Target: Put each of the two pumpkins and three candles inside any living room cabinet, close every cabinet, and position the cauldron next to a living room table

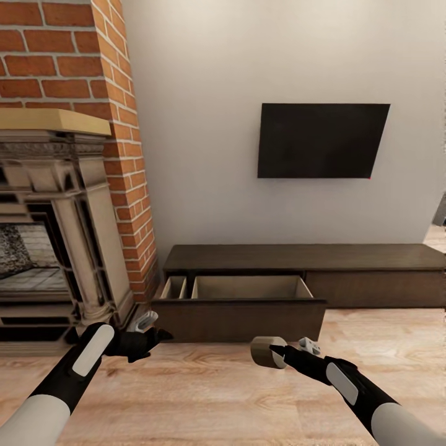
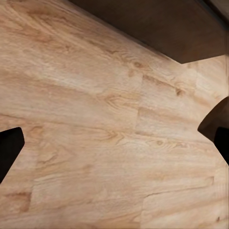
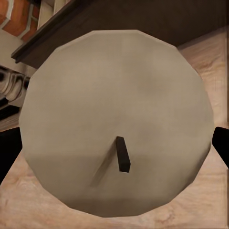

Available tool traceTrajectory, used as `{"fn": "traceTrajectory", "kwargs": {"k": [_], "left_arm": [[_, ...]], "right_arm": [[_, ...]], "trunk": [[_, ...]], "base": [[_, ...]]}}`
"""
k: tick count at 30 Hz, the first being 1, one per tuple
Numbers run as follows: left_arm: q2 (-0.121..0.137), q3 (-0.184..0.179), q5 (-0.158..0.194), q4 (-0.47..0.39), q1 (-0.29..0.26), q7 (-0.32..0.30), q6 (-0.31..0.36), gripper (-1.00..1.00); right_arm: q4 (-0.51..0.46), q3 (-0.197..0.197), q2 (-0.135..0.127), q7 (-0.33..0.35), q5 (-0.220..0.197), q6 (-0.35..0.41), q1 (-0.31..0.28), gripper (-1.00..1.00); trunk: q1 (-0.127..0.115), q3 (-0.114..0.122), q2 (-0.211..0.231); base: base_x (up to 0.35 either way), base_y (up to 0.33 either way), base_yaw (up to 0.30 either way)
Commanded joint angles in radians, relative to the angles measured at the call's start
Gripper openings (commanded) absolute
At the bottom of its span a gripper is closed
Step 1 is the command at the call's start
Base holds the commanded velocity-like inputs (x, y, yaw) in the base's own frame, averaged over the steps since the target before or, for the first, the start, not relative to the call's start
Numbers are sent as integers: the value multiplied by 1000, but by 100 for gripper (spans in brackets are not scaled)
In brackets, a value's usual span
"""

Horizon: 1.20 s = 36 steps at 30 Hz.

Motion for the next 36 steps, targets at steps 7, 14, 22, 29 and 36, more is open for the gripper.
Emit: {"fn": "traceTrajectory", "kwargs": {"k": [7, 14, 22, 29, 36], "left_arm": [[1, -3, 6, -1, 0, 11, 1, 100], [0, -3, 6, 0, 0, 11, 1, 100], [0, -3, 6, 0, 0, 12, 1, 100], [0, -3, 6, 0, 0, 14, 0, 100], [0, -3, 5, 0, 0, 14, 1, 100]], "right_arm": [[-5, 5, -2, 1, -6, 1, -1, -100], [-6, 5, -4, 2, -7, 0, 0, -100], [-4, 5, -4, 46, -6, -8, 0, -100], [-4, 5, -3, 42, -2, -10, 0, -100], [-3, 6, -3, 49, -1, -11, 0, -100]], "trunk": [[-27, 13, 49], [-54, 34, 98], [-85, 59, 154], [-111, 81, 203], [-138, 103, 252]], "base": [[0, 0, -82], [0, 0, -7], [0, 0, 0], [0, 0, -8], [0, 0, -11]]}}
